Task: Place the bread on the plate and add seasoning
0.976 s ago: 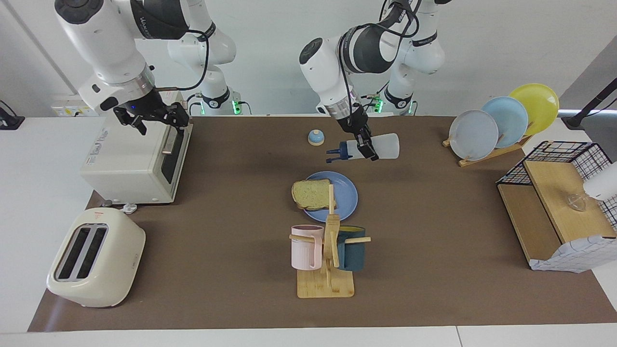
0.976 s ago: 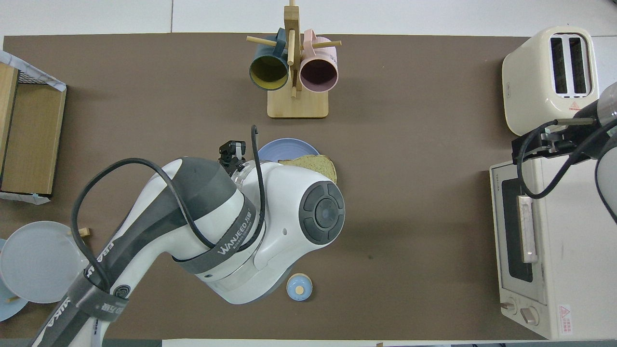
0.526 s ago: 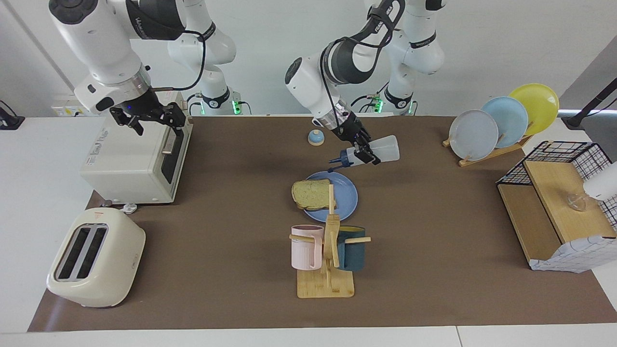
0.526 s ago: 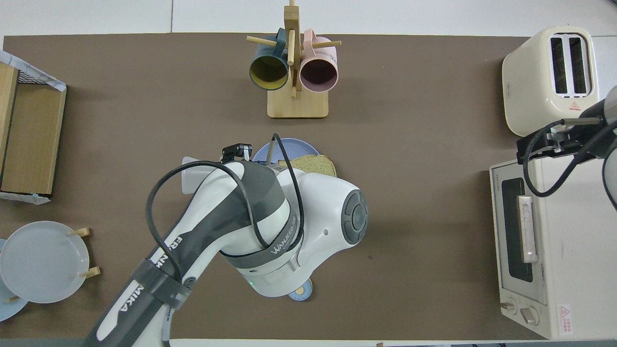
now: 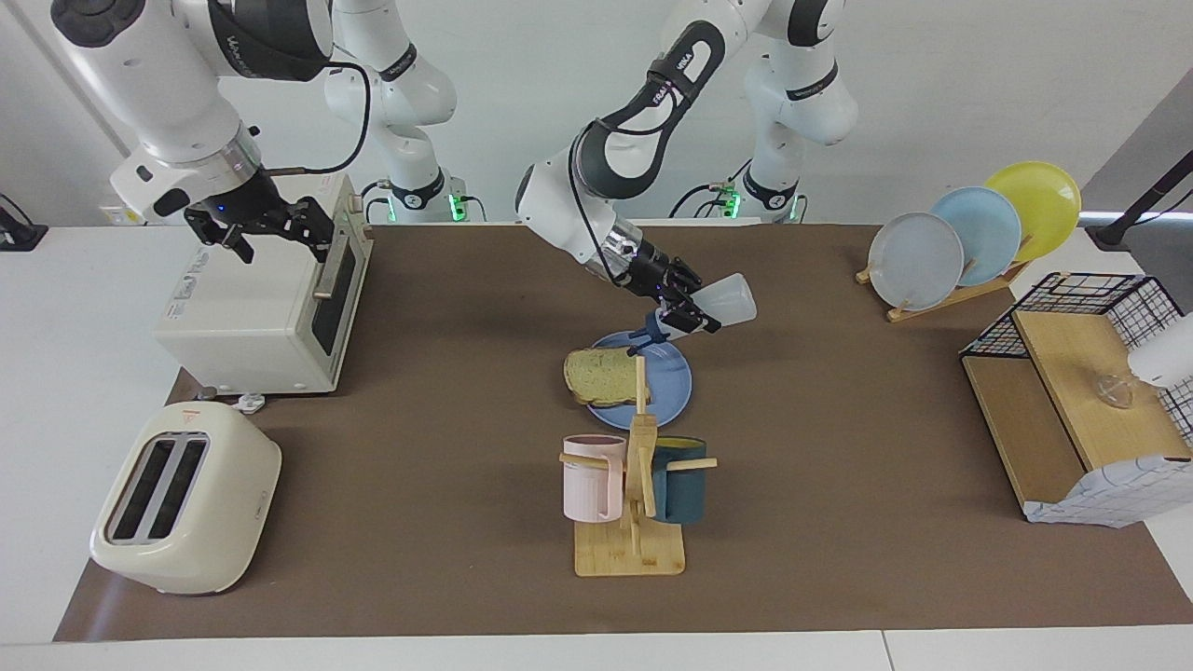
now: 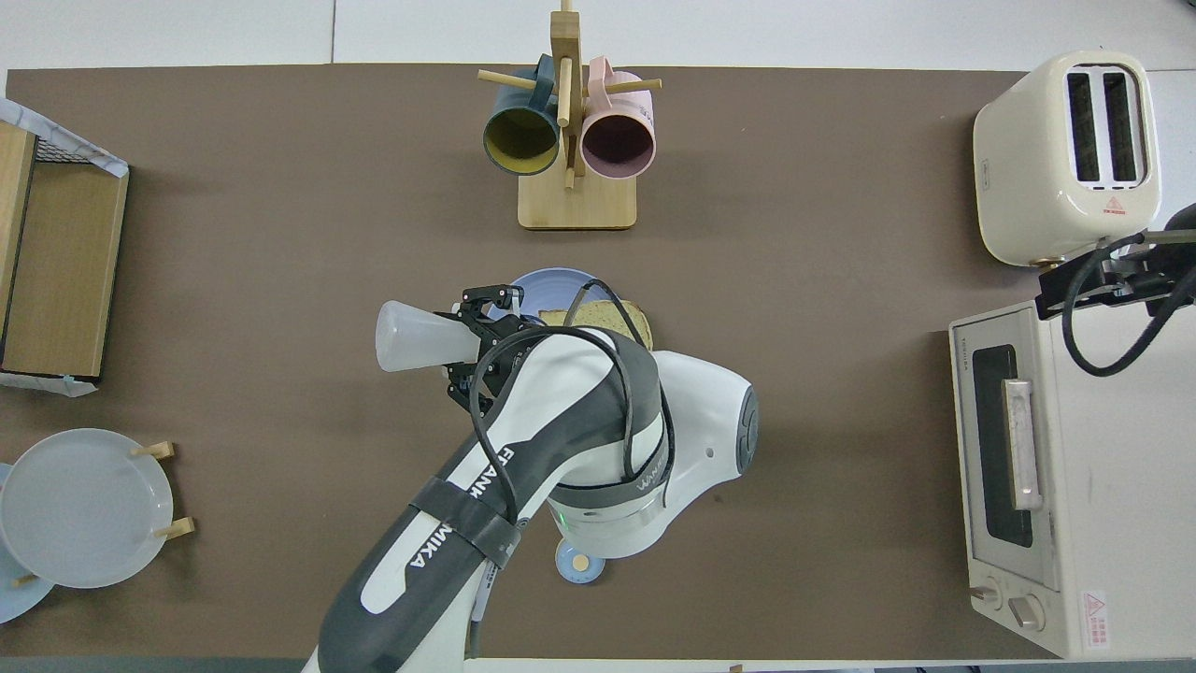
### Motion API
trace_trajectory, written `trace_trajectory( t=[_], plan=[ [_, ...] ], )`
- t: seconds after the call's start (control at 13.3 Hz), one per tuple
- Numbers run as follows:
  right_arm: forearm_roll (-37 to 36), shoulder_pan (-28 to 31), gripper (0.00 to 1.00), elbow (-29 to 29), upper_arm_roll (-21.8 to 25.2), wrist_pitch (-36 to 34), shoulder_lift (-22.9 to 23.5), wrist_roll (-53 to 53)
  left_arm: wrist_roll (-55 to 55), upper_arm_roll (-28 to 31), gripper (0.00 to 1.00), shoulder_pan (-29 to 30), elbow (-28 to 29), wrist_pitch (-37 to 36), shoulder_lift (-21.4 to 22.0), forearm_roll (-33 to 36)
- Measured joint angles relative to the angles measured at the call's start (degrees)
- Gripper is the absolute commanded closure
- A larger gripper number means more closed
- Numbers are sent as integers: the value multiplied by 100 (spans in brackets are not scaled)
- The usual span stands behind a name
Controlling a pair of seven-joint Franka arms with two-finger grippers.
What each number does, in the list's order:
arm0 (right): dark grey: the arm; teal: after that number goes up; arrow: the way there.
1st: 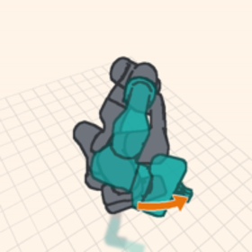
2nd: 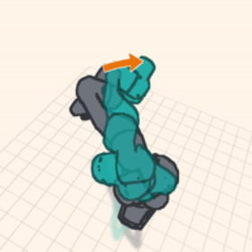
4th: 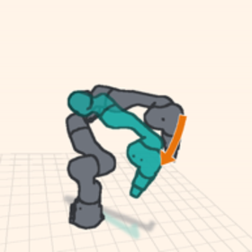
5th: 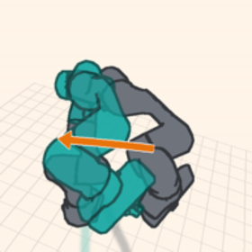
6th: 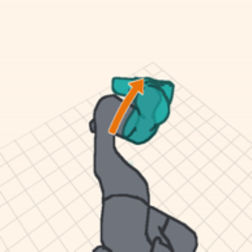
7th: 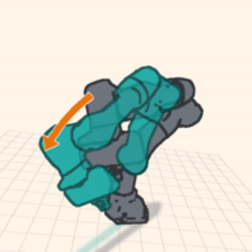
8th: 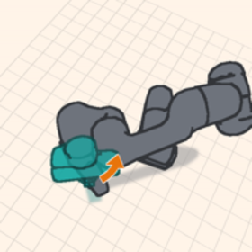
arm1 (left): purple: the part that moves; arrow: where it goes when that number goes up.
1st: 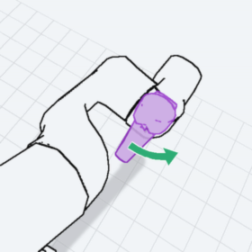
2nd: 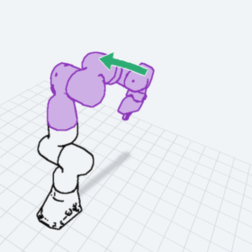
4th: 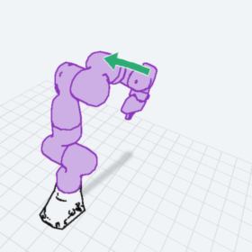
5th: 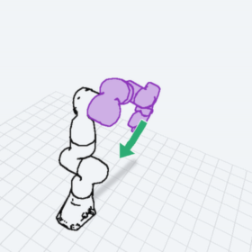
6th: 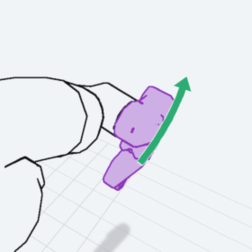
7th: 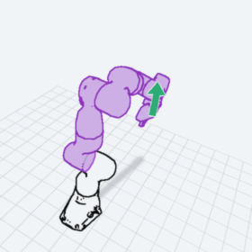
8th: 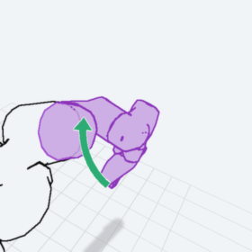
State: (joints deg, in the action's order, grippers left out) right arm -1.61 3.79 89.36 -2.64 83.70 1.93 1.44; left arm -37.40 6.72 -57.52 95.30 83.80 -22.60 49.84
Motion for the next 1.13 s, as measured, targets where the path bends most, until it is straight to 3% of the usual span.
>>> trace_trajectory(
  t=[0.38,0.83,1.13],
  plan=[
    [0,-3,0,0,-36,0,0,0,0,0,100,-199,-7,-439,-47,459],
    [0,-3,0,0,-36,0,0,0,46,-4,100,-559,-21,-1197,-715,1012],
    [0,-3,0,0,-36,0,0,0,100,63,100,-565,-62,-1277,-1015,1247]
  ],
)
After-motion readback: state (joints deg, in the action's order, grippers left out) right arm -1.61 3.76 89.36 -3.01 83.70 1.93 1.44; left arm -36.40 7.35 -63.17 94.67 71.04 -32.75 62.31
